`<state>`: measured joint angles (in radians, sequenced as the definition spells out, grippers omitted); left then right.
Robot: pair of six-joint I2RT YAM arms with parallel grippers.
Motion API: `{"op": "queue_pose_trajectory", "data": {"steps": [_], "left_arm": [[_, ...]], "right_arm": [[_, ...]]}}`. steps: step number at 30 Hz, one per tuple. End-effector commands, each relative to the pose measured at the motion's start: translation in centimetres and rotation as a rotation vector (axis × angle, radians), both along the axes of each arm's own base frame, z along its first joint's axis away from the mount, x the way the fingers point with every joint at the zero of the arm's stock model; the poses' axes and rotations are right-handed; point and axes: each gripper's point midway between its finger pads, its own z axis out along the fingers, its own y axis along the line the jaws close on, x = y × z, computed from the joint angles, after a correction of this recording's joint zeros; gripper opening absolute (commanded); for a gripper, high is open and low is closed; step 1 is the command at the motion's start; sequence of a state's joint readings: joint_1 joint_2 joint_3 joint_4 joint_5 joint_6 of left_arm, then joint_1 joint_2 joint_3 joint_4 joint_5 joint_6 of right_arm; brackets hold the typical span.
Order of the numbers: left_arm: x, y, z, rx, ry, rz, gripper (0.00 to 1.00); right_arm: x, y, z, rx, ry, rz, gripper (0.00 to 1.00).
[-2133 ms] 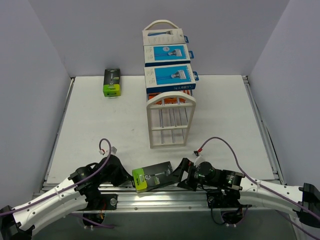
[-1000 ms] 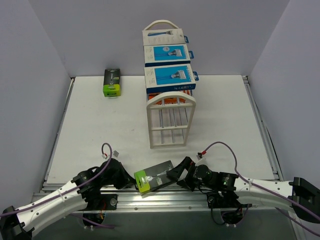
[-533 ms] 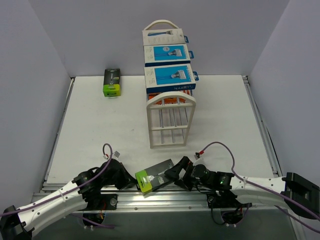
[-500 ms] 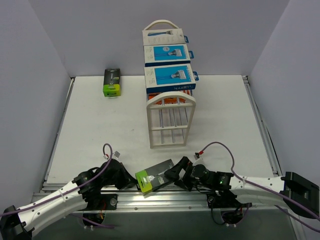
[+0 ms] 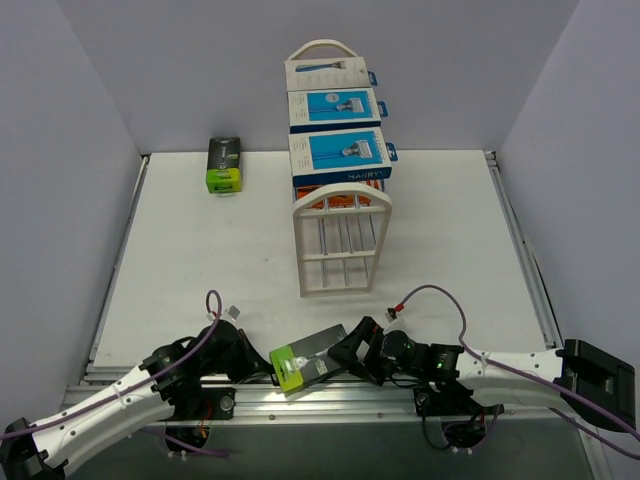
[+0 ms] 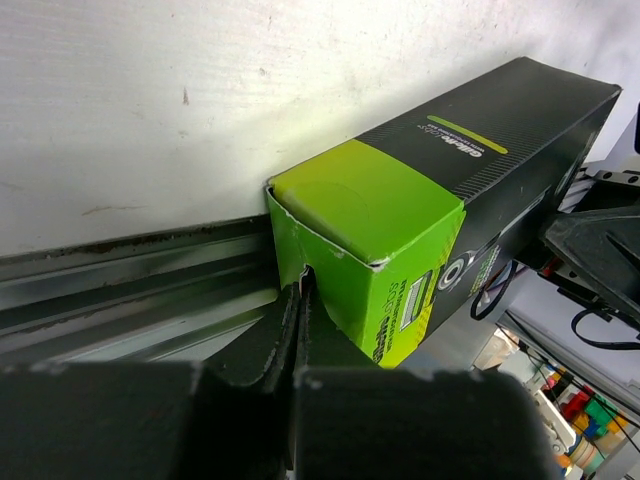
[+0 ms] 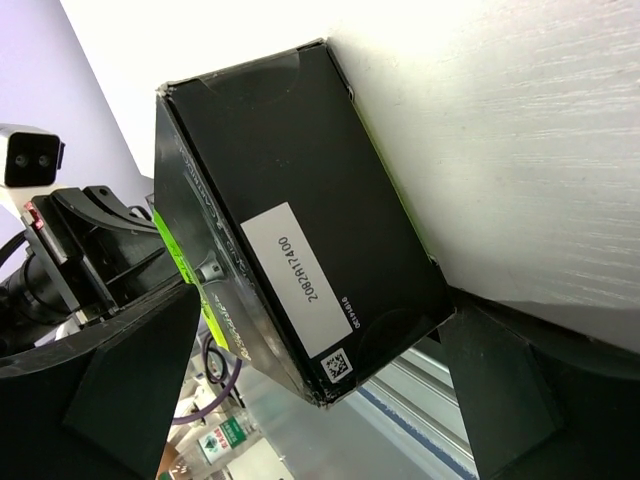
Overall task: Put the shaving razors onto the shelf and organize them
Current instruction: Pass the shaving razor from the left arm to the right
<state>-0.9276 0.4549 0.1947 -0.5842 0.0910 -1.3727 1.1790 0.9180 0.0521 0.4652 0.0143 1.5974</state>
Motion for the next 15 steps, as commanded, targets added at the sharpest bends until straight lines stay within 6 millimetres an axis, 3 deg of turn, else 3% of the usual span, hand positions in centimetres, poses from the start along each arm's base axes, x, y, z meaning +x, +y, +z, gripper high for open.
{"op": "queue_pose_trajectory", "data": {"steps": [1, 15], "left_arm": [[-1.9, 0.8, -0.7, 0.029, 0.066, -0.055, 0.02], [-2.4, 1.3, -0.6, 0.032, 0.072, -0.061, 0.02]], "right_arm": [[0.3, -0.9, -0.8, -0.022, -0.016, -0.031, 1.0], [-1.4, 0.0, -1.3, -0.043, -0.051, 0.117, 1.0]]}}
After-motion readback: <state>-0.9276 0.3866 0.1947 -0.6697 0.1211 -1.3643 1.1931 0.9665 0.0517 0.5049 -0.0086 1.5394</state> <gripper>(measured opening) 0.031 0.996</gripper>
